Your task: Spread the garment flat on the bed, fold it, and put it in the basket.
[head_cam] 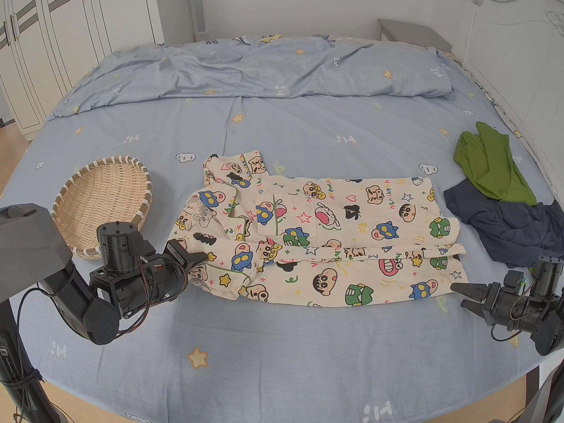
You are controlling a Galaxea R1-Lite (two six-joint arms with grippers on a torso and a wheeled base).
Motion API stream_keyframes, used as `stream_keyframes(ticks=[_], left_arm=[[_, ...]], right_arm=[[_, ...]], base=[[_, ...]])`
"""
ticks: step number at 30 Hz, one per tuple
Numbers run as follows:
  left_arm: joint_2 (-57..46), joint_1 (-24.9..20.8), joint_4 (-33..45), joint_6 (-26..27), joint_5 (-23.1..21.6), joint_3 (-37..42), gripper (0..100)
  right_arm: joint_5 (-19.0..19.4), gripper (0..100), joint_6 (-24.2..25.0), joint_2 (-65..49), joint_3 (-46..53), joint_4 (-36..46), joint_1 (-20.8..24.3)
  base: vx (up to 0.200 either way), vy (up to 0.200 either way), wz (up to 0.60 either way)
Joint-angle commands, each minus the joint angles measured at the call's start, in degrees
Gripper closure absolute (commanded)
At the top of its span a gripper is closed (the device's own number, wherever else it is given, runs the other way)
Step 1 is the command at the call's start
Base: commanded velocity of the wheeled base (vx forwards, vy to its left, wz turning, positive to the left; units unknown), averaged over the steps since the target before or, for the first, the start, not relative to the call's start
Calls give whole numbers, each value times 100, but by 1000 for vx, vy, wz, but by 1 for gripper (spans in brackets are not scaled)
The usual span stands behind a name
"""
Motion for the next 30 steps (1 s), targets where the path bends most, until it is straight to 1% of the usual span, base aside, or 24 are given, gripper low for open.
stream_keyframes(ticks=[1, 3, 6, 7, 8, 10, 14, 18, 24, 30], left_arm=[[-24, 13, 0, 0, -1, -6, 100], [-24, 13, 0, 0, -1, -14, 100], [-15, 22, 0, 0, -1, -14, 100], [-15, 31, -8, 0, -1, -23, 100], [-15, 22, -8, 0, -1, -23, 100], [-15, 22, -17, 0, -1, -23, 100], [-15, 31, -17, 0, -1, -32, 100], [-15, 39, -8, 0, -1, -41, 100], [-15, 48, -8, 0, -1, -50, 100], [-15, 48, -8, 0, -1, -58, 100]], right_arm=[[-107, 0, 234, 522, -33, -312, 34], [-143, 0, 427, 680, -51, -681, 52], [-160, 0, 533, 786, -33, -971, 87], [-178, 0, 638, 865, -16, -1226, 140], [-187, 0, 691, 891, -7, -1314, 149], [-239, 0, 779, 909, -51, -1323, 184], [-380, 0, 805, 917, -112, -1323, 272], [-424, 0, 840, 926, -174, -1331, 342], [-556, 0, 1113, 917, -358, -1331, 333], [-582, 0, 1148, 909, -437, -1340, 298]], base=[[0, 0, 0], [0, 0, 0], [0, 0, 0], [0, 0, 0], [0, 0, 0], [0, 0, 0], [0, 0, 0], [0, 0, 0], [0, 0, 0], [0, 0, 0]])
